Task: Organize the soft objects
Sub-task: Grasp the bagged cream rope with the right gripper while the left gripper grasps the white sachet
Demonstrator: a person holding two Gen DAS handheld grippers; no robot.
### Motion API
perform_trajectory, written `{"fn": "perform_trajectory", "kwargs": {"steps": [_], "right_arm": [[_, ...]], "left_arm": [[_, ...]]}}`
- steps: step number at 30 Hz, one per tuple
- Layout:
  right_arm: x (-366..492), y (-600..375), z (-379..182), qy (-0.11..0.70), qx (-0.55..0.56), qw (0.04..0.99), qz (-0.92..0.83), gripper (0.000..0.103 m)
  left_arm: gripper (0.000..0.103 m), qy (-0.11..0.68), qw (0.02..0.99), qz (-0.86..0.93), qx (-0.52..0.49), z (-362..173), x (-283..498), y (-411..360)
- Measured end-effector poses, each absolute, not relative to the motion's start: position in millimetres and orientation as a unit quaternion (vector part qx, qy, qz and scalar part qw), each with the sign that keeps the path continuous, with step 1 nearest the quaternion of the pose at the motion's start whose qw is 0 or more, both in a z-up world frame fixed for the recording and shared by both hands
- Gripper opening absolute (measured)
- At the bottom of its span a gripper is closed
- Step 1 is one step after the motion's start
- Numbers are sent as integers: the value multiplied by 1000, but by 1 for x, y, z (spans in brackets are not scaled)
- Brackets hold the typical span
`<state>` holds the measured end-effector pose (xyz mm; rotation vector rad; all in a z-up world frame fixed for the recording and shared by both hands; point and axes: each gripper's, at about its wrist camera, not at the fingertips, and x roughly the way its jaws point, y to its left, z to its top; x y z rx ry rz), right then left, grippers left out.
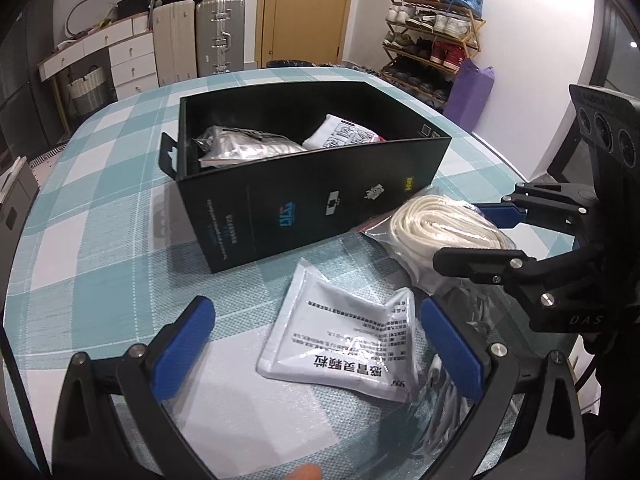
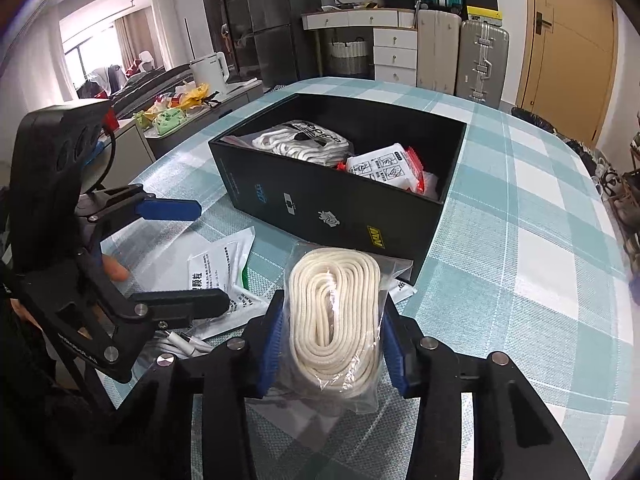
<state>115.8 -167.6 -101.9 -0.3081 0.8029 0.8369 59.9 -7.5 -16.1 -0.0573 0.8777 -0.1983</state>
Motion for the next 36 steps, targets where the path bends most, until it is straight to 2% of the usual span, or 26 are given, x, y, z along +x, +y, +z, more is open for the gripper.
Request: {"fn": "perform_trajectory", "kwargs": {"steps": [23,31,36], "right_arm": [[114,-181,-92,365,-140,835,388,43],[114,-181,-91,360,-143,836,389,43],[113,-181,-89,358,-146,836,389,44]], "left_arm": [[103,469,882,-36,-19,-28,74,11],[102,478,876,-54,-39,-30,75,2],[102,484,874,-40,-13,-31,77,-10]]}}
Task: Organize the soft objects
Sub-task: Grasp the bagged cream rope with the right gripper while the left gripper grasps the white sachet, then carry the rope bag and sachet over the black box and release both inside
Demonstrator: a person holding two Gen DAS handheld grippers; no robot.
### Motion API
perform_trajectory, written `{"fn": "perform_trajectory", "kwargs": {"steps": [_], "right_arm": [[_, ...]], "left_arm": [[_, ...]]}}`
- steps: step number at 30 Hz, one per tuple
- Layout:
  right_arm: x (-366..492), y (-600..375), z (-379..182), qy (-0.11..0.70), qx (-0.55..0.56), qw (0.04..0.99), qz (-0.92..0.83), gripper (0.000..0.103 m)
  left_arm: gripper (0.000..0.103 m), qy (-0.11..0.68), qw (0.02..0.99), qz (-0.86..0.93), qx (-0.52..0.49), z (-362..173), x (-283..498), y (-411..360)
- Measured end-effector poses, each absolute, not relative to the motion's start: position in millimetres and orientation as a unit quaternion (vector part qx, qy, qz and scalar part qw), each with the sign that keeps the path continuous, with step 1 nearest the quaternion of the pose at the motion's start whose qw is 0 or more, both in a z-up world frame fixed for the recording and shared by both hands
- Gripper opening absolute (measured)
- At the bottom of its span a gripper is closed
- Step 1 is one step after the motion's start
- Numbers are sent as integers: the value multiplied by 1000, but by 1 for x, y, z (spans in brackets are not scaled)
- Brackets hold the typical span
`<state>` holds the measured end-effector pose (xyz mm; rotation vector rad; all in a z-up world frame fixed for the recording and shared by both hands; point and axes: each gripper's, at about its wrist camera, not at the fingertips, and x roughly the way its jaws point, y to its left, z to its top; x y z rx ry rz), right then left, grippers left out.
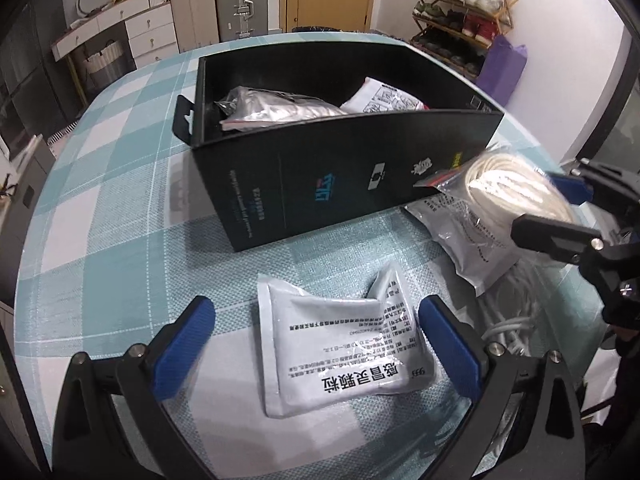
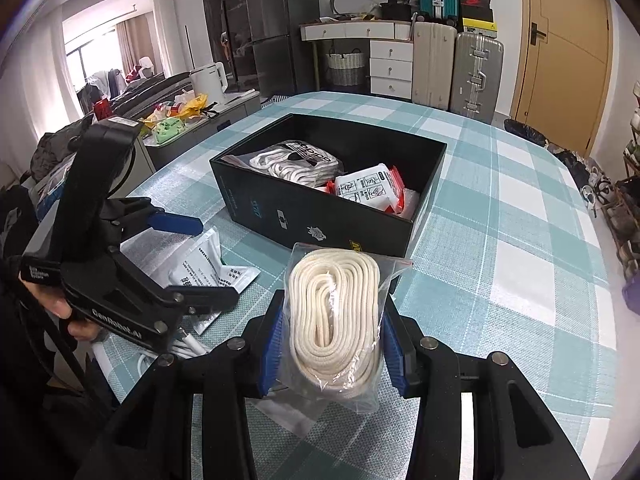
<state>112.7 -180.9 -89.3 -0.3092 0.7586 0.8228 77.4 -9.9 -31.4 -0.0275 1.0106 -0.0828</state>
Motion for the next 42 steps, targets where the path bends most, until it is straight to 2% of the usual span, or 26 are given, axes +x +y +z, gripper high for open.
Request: {"fn": "perform_trajectory", "kwargs": {"steps": [3,12,15,16,17,20,23,42], "right_arm": [[112,-180,-89,357,-148,836,389,44],[108,-182,-83,351,-149,838,392,44],[107,-182,-82,348,-150,838,393,44],[107,-182,-82,347,-149,838,393,44],[106,-182,-81,346,-149,839,394,44],[104,-182,-78,341,-150,839,395,43],[102,-182,-75,338,-151,840,397,43],[88,-188,-51,301,-136,853,405,43]], "left_arm": [[101,486,873,-35,4,-32,76,-17],[89,478,878,-27,6,-29,64,-10],[76,470,882,-32,9,-28,60,-8],[66,465,884,-35,13,-26,58,-9],[61,464,885,-39,13,-26,57,-9],[51,456,889,-42,20,-25,52,-8],[48,451,891,-49,14,-23,50,-6],[48,390,919,-50,-24,20,40,2]]}}
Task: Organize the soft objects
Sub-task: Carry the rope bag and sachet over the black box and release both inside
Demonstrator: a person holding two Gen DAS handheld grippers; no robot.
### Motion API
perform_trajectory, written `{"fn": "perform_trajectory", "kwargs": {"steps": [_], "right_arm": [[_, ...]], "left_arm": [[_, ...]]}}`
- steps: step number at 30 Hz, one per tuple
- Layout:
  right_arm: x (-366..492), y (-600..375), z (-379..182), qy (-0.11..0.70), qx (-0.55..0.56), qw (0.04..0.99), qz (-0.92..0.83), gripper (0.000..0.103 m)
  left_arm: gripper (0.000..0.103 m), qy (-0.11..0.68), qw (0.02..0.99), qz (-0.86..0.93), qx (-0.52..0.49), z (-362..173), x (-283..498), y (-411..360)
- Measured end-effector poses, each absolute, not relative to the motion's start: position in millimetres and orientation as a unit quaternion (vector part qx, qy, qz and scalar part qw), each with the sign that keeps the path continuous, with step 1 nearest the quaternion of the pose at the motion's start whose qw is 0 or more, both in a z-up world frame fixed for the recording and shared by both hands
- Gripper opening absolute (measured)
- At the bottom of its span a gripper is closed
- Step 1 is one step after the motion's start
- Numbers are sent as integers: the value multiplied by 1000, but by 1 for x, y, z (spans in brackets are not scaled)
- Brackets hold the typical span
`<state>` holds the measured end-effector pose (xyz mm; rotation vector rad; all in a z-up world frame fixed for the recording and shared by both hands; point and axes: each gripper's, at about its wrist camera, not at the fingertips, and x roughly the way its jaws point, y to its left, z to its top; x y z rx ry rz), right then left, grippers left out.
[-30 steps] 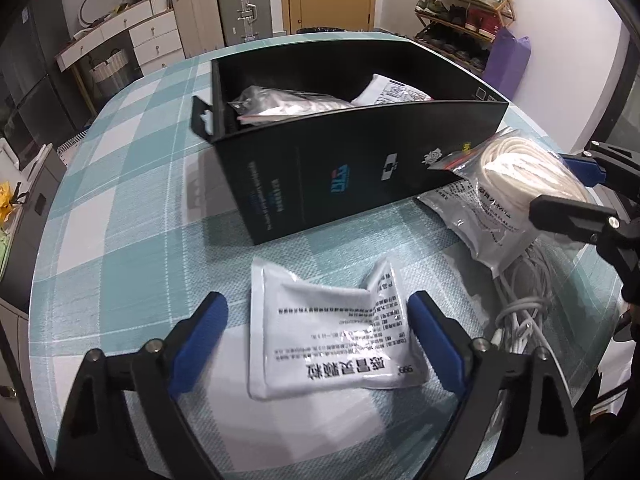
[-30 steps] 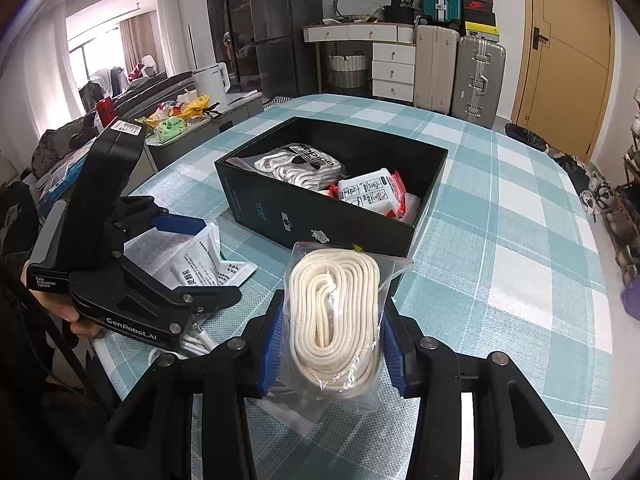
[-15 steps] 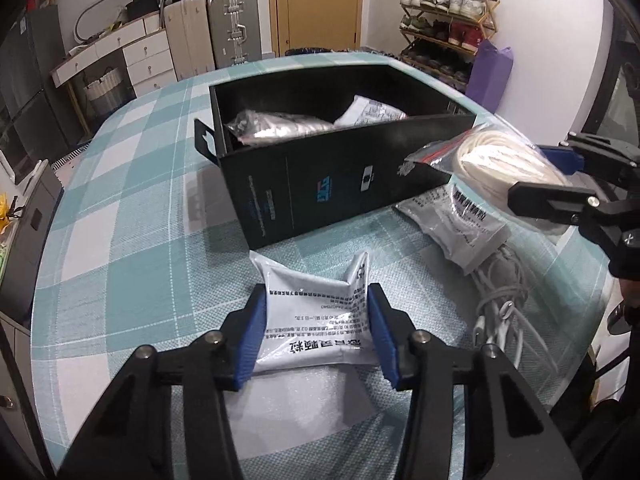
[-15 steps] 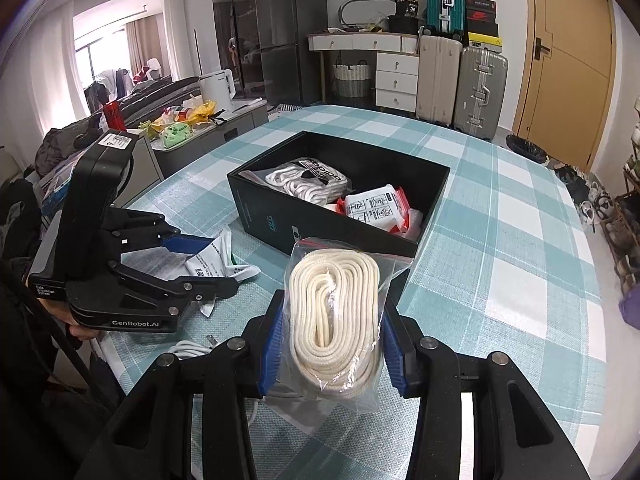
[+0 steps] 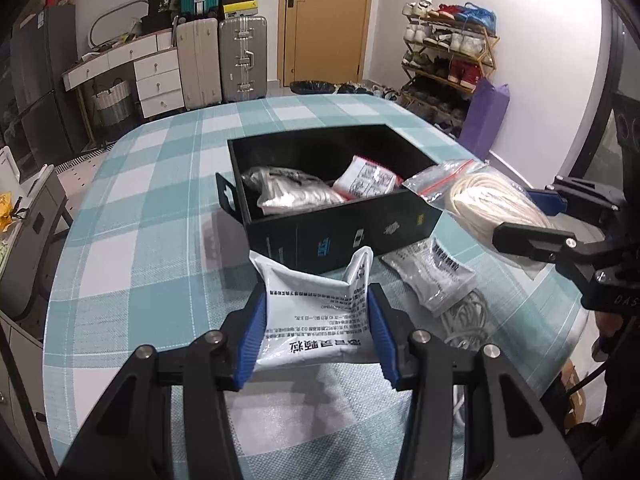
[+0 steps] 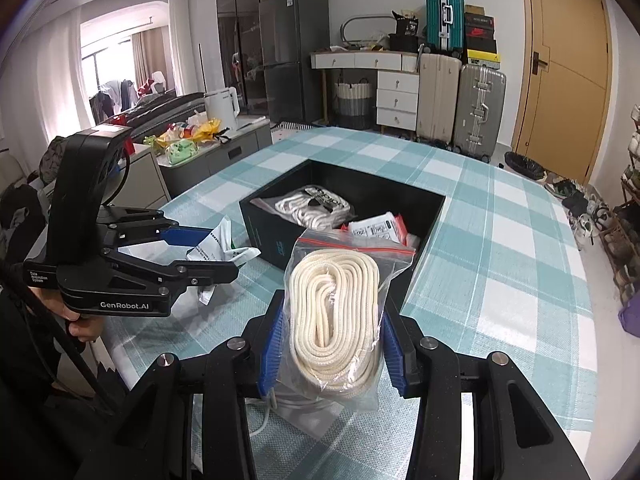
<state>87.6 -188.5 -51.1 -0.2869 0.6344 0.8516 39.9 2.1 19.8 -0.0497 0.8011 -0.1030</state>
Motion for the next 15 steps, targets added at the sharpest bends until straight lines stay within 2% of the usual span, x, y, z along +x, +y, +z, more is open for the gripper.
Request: {"fn": "perform_trajectory", "kwargs": {"steps": [15], "right_arm": [[94,-190,-33,296,-108,867,387,43]], "left_arm": [[48,348,935,-44,-52,53,55,14]]}}
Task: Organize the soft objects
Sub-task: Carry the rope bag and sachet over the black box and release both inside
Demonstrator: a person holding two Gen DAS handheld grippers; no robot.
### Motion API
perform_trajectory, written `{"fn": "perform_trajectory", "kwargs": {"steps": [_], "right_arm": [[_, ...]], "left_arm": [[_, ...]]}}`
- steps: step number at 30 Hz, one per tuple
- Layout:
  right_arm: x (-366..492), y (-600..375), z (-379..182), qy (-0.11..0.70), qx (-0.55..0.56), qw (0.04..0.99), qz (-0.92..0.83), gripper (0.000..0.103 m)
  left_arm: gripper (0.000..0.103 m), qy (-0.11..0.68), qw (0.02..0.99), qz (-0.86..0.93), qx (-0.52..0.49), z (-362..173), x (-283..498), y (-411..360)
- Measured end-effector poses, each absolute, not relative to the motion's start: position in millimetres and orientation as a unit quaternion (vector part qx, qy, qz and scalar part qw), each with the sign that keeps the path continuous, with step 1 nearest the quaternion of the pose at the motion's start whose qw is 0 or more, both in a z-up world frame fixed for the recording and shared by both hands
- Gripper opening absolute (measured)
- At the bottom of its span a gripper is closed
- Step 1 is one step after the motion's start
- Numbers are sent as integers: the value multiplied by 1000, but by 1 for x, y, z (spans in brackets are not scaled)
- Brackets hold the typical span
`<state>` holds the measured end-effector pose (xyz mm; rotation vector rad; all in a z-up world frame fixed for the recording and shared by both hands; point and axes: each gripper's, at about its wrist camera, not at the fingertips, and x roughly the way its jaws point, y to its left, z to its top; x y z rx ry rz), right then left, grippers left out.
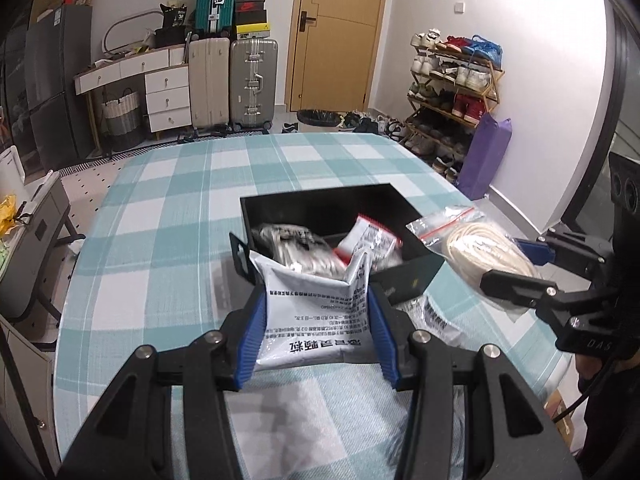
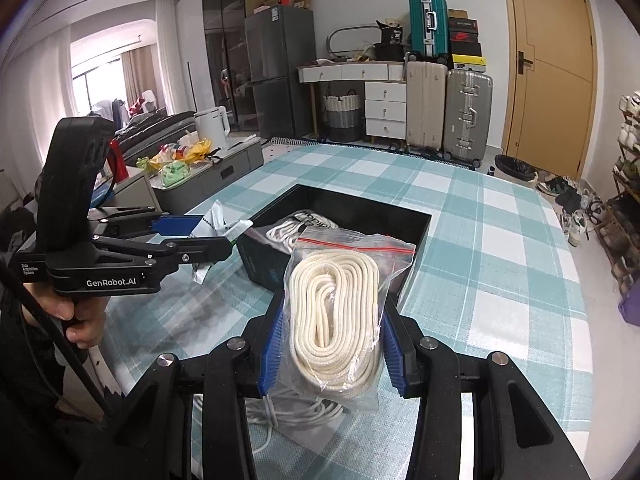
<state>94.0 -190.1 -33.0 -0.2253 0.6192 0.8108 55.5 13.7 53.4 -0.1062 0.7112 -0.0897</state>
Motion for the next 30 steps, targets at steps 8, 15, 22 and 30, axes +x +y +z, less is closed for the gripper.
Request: {"fn": "perform_trajectory", "kwargs": {"steps": [8,15,22,30], "right_arm": [[104,-186,-26,299,-101,872,375,43],[113,-183,-20,299,-102,875,367,43],[125,-176,-18,304,-109,874,364,43],[138,-162,-22,320,-122,867,361,43]], "left_arm": [[48,340,938,-49,-55,61,71,11],[48,336,939,-53,-57,68,84,12],[48,339,938,-57,-54,67,95,12],[48,350,933,-61,-55,62,113,13]]}}
